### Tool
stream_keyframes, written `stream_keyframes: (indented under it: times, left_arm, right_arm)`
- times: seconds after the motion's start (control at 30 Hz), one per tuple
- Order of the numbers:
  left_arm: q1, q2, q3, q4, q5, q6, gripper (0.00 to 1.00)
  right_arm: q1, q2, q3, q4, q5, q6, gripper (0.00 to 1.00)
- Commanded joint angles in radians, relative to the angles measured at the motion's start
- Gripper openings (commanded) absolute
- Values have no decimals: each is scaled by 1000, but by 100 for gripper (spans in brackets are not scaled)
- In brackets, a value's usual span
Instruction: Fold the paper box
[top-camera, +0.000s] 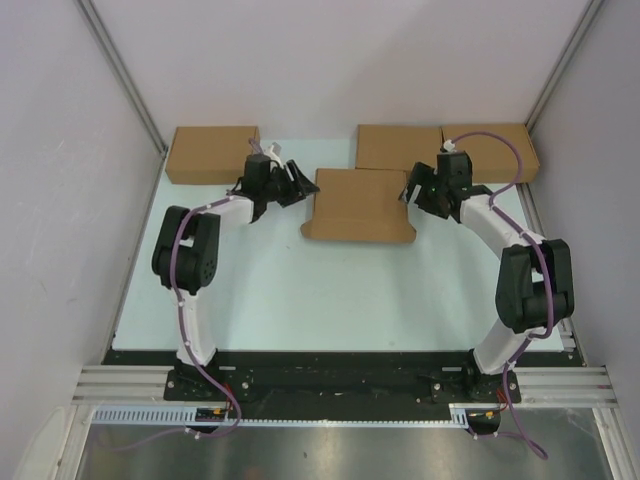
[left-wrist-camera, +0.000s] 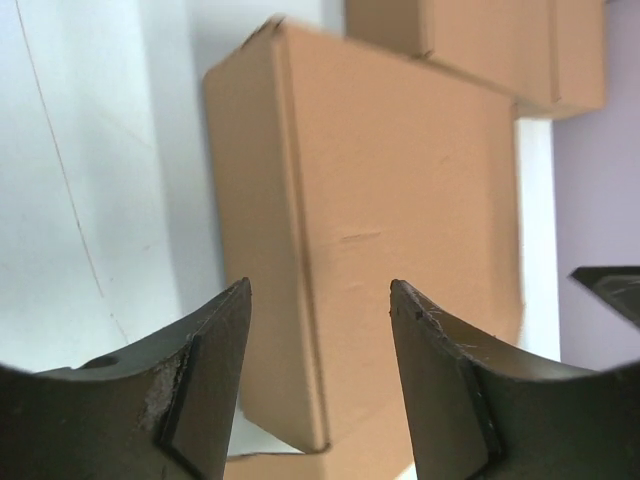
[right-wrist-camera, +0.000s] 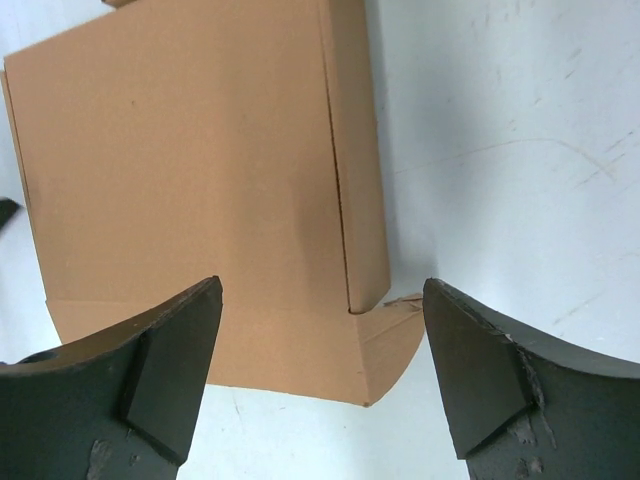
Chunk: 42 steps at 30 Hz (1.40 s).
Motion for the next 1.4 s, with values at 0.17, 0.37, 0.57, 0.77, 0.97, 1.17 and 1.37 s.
stream_keyframes:
  times: [0.17, 0.37, 0.57, 0.77, 0.97, 1.17, 1.37]
  left_arm:
    - [-88, -105, 88, 20, 39, 11, 62]
    - [-192, 50, 264, -61, 96, 50, 61]
    - [-204, 148, 289, -69, 111, 45, 60]
    - [-232, 190, 289, -37, 119, 21, 59]
    - [-244, 224, 317, -61, 109, 22, 59]
    - [-243, 231, 309, -70, 99, 22, 59]
    - [-238, 211, 288, -57, 93, 13, 58]
  right_arm:
    - [28, -22, -29, 19, 123, 18, 85]
    - [-21, -53, -99, 80, 49, 42, 82]
    - [-32, -59, -145, 94, 42, 65, 82]
    - [-55, -92, -228, 226, 26, 128, 83]
    - [-95, -89, -241, 223, -23, 142, 82]
    - [-96, -53, -254, 229, -78, 139, 80]
    - [-96, -22, -257, 260, -97, 160, 65]
